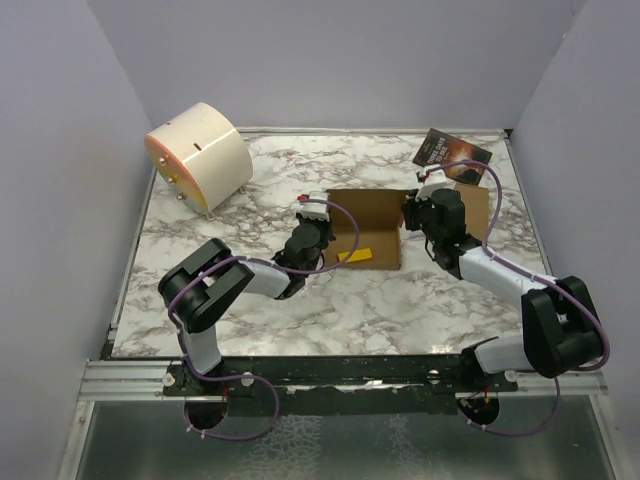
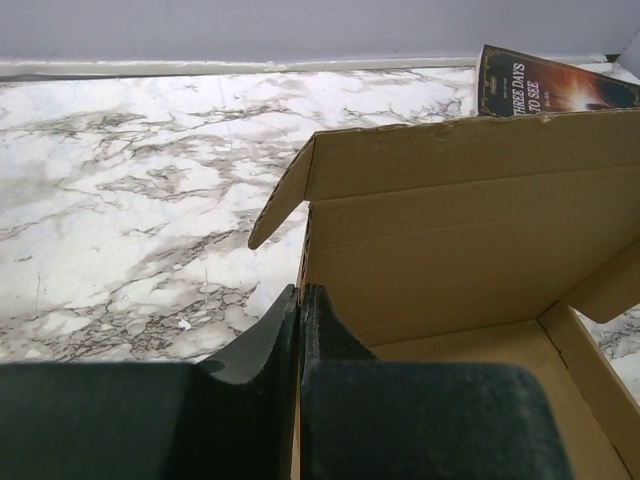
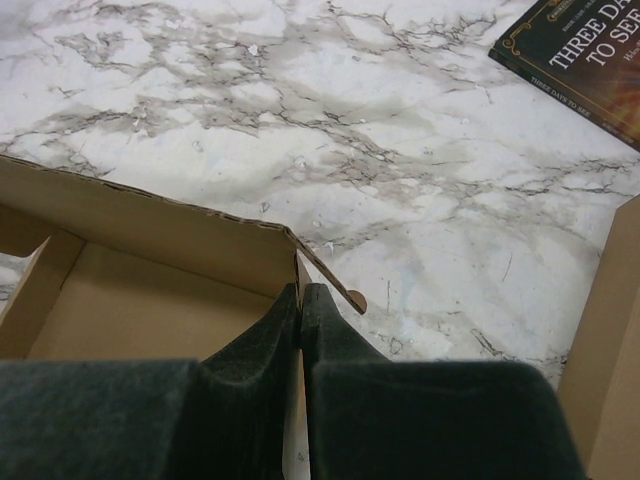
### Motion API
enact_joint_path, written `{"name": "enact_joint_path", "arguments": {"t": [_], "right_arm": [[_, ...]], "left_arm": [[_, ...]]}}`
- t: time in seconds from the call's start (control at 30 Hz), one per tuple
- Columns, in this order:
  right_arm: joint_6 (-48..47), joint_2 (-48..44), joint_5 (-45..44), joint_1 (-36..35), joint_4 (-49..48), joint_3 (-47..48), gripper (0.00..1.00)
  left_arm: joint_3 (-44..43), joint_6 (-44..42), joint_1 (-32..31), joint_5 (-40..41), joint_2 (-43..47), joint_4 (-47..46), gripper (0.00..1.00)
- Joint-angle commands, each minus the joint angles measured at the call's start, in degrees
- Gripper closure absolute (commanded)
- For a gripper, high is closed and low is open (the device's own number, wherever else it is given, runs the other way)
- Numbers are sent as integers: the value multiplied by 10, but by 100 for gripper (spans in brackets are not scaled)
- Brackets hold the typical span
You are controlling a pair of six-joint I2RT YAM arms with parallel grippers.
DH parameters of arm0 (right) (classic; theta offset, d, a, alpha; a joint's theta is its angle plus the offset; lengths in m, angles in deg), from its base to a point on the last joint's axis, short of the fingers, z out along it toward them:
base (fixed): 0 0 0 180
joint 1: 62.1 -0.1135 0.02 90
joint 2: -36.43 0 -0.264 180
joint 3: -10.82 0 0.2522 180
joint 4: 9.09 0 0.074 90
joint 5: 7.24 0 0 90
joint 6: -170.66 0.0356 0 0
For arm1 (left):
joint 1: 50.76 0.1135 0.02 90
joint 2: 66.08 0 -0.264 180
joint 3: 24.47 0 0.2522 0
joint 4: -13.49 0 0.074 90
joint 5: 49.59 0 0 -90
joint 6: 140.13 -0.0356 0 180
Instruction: Fold the paper box
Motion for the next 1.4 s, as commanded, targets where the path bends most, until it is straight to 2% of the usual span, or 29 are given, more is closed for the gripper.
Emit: {"name": "enact_joint_path", "arguments": {"t": [0.0,0.57,1.03,1.37], "right_arm": [[30,-9,58,-19,61,13,97],[35,-17,61,-41,149,35,97],[-7,-47,70,-44,157,4,95],[18,-61,87,-44,173,-5,96]], "left_arm": [[17,24,-23,-31,13,8,100],[39,27,-40,-13,26,2,100],[54,30,-45,-5,41,-1,100],[67,35,-48,-3,50,1,100]]}}
